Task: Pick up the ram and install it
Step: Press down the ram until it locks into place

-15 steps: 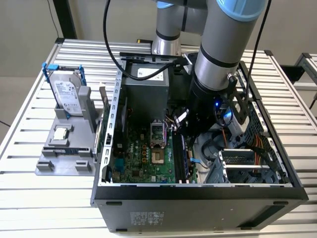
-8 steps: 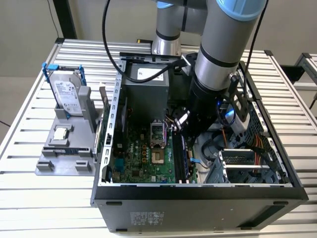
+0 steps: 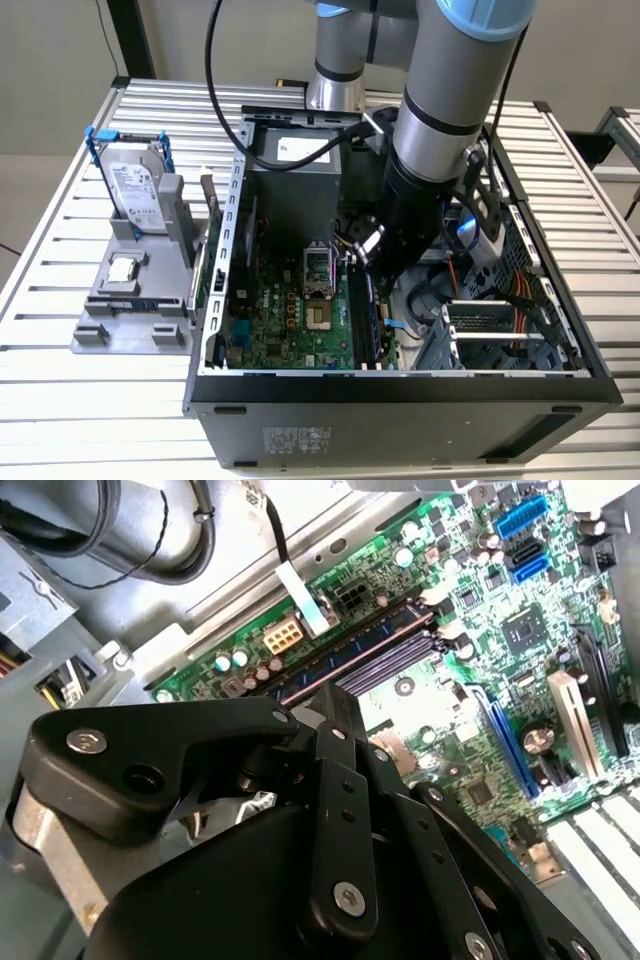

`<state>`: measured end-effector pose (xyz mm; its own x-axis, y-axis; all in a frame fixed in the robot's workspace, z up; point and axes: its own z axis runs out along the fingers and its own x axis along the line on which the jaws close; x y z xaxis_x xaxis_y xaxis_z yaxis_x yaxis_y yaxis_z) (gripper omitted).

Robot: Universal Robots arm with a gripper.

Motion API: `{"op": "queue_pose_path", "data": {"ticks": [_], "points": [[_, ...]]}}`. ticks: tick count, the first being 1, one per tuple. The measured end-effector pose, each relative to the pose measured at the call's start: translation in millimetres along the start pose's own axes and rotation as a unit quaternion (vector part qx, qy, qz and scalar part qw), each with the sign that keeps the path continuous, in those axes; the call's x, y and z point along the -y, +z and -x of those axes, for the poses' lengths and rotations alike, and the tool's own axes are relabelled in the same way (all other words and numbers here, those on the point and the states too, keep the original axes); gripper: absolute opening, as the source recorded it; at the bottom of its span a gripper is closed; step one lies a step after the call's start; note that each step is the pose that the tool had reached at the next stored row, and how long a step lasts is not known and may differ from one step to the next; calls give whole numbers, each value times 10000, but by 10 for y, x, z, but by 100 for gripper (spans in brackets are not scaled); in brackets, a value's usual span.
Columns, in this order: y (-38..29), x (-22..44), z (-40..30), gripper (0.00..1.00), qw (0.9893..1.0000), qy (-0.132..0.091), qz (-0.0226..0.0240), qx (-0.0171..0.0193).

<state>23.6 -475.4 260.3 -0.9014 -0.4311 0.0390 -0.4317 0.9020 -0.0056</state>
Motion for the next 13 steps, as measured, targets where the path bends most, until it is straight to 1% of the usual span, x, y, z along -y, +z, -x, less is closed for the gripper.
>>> {"op": "queue_pose_path", "data": {"ticks": [7,13], "points": [[0,0,0,0,9998,-204,-13,-1],[0,0,0,0,9992,-398,-22,-2]]}}
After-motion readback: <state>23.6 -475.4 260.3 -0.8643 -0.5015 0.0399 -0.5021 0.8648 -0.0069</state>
